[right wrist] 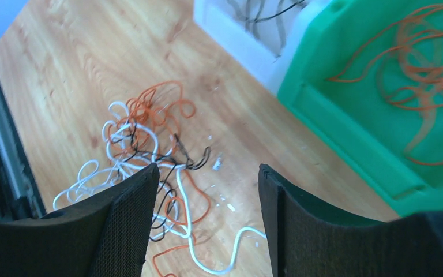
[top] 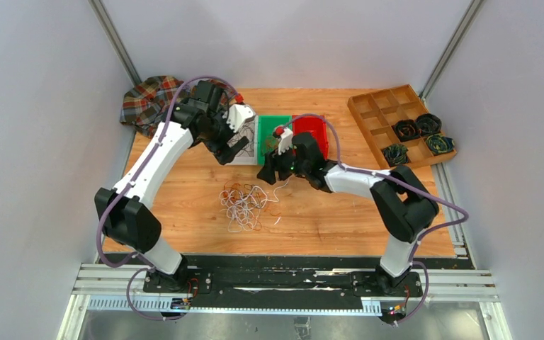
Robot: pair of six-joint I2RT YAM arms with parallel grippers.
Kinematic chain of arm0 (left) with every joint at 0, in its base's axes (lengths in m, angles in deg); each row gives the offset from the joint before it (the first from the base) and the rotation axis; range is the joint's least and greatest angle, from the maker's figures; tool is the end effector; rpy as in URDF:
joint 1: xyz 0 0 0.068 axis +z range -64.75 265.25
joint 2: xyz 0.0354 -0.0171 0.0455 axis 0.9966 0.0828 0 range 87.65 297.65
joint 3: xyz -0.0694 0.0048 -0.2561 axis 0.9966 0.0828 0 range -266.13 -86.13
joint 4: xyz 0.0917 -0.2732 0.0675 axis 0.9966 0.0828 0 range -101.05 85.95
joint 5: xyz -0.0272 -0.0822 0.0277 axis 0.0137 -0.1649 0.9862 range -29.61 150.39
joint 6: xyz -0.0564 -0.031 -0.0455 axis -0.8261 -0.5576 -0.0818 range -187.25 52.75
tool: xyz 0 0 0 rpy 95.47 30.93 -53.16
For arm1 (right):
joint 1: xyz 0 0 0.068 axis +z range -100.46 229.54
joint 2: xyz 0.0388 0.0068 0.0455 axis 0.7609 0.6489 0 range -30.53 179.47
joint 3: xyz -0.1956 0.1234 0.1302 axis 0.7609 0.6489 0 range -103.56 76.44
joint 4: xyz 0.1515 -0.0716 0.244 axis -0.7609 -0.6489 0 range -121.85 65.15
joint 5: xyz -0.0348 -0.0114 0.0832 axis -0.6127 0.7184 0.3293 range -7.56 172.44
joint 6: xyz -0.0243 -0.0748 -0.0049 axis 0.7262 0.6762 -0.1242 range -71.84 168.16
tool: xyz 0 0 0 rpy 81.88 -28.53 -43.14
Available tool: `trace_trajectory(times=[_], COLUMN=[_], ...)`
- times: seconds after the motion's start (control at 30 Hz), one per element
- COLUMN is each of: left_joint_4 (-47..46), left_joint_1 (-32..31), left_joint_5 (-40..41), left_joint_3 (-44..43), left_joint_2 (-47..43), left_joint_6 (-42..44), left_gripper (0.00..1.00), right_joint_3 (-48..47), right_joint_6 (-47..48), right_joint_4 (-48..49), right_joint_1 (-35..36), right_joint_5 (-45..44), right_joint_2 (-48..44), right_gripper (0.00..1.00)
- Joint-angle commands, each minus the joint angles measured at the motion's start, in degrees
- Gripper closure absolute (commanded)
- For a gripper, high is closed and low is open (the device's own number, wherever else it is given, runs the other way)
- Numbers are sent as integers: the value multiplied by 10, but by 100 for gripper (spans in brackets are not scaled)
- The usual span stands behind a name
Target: Untangle the cables
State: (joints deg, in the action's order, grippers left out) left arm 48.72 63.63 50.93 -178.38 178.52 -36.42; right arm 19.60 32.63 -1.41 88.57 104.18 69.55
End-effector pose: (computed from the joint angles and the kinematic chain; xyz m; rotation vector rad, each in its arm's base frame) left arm 0.3469 -0.1495 0.3168 1.1921 2.2833 -0.1537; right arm 0.3258 0.2965 0.1705 -0.6726 1.9063 0.9872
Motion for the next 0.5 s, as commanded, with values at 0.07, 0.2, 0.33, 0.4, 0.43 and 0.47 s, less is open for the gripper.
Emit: trace_trajectory(times=[0.07, 0.2, 0.33, 0.4, 0.43, 0.47], left_joint_4=[1, -5, -20, -29, -31, -30], left_joint_1=[43, 59, 75, 86, 88, 88], left_joint_5=[2, 23, 60, 54, 52, 48], left_joint_3=[8, 5, 9, 15, 18, 19], left_joint_2=[-42, -46, -49, -61, -65, -69], left_joint_6=[-13, -27, -39, -40, -40, -38], left_gripper=[2, 2, 2, 2, 2, 2], right_joint_3=[-41, -36, -33, -33, -34, -36], right_joint_6=[32, 30, 29, 27, 27, 28], right_joint_4=[-58, -65, -70, -69, -68, -68], right_joint_1=[28, 36, 42, 43, 43, 43], right_joint_5=[103, 100, 79, 69, 64, 60], right_joint_2=[44, 58, 67, 69, 69, 70], right_gripper=[37, 40, 50, 55, 58, 61])
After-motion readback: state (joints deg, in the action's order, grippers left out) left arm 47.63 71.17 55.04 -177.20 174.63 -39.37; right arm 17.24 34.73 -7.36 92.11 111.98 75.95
